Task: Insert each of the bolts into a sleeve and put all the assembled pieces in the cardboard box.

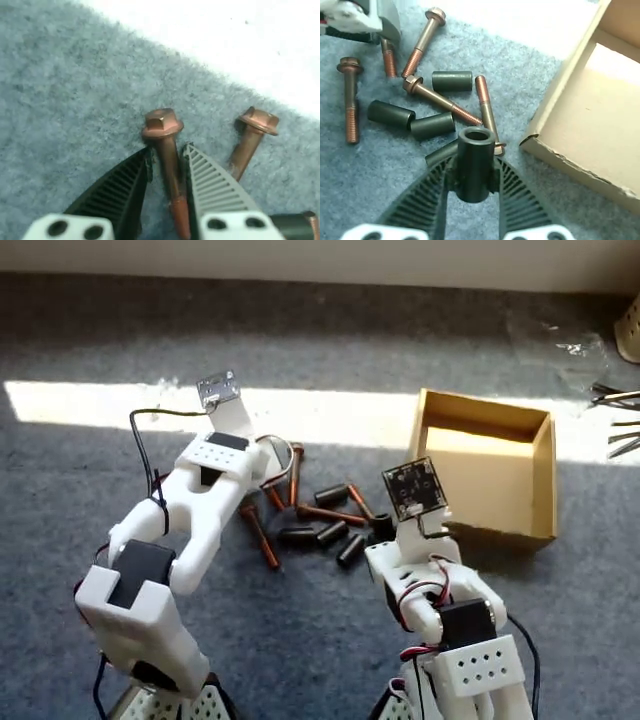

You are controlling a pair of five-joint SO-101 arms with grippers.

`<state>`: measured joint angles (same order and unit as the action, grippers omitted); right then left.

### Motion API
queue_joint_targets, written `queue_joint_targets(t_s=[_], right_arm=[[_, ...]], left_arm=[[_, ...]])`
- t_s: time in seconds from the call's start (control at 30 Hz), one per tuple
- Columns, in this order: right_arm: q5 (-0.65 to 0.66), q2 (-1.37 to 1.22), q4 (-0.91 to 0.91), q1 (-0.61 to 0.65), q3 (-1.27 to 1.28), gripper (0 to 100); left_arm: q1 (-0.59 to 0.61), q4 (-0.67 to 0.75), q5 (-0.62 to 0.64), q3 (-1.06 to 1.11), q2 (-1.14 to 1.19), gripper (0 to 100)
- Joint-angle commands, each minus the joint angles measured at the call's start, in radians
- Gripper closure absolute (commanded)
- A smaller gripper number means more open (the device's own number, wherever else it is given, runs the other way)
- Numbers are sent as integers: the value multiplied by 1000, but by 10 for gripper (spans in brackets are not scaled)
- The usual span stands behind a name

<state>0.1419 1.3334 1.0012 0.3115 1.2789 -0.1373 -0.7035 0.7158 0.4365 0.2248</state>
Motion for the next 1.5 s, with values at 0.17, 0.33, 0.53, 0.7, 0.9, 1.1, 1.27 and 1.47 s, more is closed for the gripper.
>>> queue_joint_targets(t_s=[0.17, 0.33, 0.53, 0.7, 0.9, 1.1, 1.27, 1.47], right_arm=[[-2, 15, -28, 10, 12, 994], [-2, 15, -28, 10, 13, 994], [-2, 15, -28, 10, 13, 994], [-2, 15, -28, 10, 13, 994], [-2, 15, -36, 10, 13, 994], [0, 15, -143, 10, 79, 994], [0, 15, -185, 10, 96, 994], [0, 15, -298, 33, 165, 994]], left_arm=[[56, 18, 3, -53, 2, 896], [56, 17, 0, -70, 4, 896], [56, 32, 0, -68, 5, 964], [50, 29, 0, -62, 5, 989], [50, 25, -17, -68, 4, 995], [48, -23, -339, -68, -7, 995], [48, -18, -528, -77, -8, 995], [5, -52, -601, -160, -30, 995]])
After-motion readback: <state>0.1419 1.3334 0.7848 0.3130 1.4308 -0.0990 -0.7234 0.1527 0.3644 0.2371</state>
